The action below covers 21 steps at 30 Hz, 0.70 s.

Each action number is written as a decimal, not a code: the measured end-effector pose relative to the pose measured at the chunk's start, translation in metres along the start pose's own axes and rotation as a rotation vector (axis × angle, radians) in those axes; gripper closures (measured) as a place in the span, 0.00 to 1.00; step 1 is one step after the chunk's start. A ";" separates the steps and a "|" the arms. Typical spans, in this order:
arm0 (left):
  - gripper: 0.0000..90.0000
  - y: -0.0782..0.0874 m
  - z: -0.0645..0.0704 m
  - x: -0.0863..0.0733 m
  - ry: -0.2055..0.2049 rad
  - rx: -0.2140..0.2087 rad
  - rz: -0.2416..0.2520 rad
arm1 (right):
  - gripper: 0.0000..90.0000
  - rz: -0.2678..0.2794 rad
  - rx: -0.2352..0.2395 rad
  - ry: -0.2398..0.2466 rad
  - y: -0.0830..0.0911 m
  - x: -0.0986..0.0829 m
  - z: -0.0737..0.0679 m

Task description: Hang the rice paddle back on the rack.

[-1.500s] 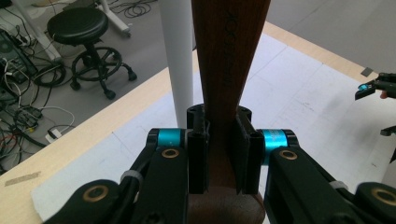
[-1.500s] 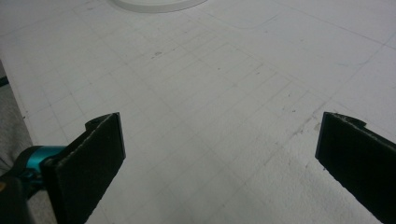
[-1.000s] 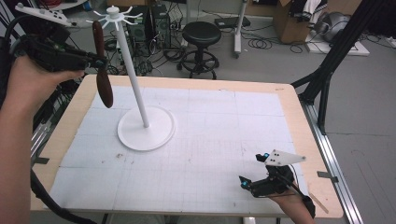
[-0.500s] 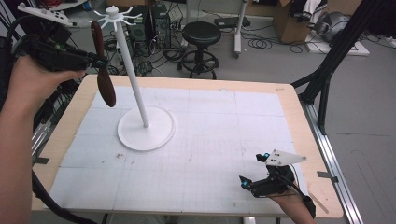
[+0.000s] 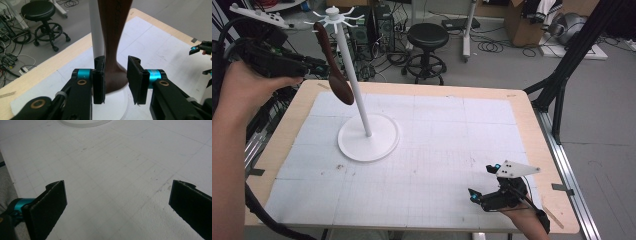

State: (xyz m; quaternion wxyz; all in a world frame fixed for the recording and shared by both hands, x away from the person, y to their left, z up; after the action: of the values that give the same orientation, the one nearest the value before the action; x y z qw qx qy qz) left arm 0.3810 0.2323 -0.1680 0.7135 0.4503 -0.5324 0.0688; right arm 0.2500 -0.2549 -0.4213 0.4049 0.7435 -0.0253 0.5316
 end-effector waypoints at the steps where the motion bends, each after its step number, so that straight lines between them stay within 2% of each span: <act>1: 0.73 0.001 0.000 -0.001 0.001 -0.004 0.008 | 0.01 0.000 0.000 0.000 0.000 0.000 0.000; 3: 0.71 0.002 0.001 -0.005 0.004 -0.023 0.019 | 0.01 0.002 0.000 -0.001 0.000 0.000 0.000; 5: 0.68 0.001 0.000 -0.011 0.000 -0.016 0.015 | 0.01 0.003 -0.001 0.002 0.001 0.000 0.000; 10: 0.62 0.000 -0.002 -0.026 0.019 -0.035 0.012 | 0.01 0.003 -0.002 0.001 0.000 0.000 0.000; 11: 0.60 0.000 -0.001 -0.028 0.015 -0.031 0.010 | 0.01 0.003 0.000 0.001 0.000 0.000 0.000; 16: 0.54 0.002 0.006 -0.038 -0.004 -0.069 0.019 | 0.01 0.003 0.000 0.003 -0.001 0.001 0.000; 21: 0.47 0.002 0.014 -0.046 -0.027 -0.081 0.017 | 0.01 0.002 0.004 0.002 -0.001 0.001 -0.001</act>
State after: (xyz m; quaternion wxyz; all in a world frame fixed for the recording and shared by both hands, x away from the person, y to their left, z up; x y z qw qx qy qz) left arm 0.3506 0.2411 -0.2047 0.7232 0.4175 -0.5481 0.0470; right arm 0.2497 -0.2530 -0.4208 0.4027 0.7439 -0.0246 0.5328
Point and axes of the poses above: each handheld gripper's, and its own axes: y roughly backward along the jaws, x roughly out of its top, z roughly to its right, the point moved 4 cm from there along -y, roughly forward along the jaws, and after that the axes turned 4 degrees about x, right-handed, at the moved point
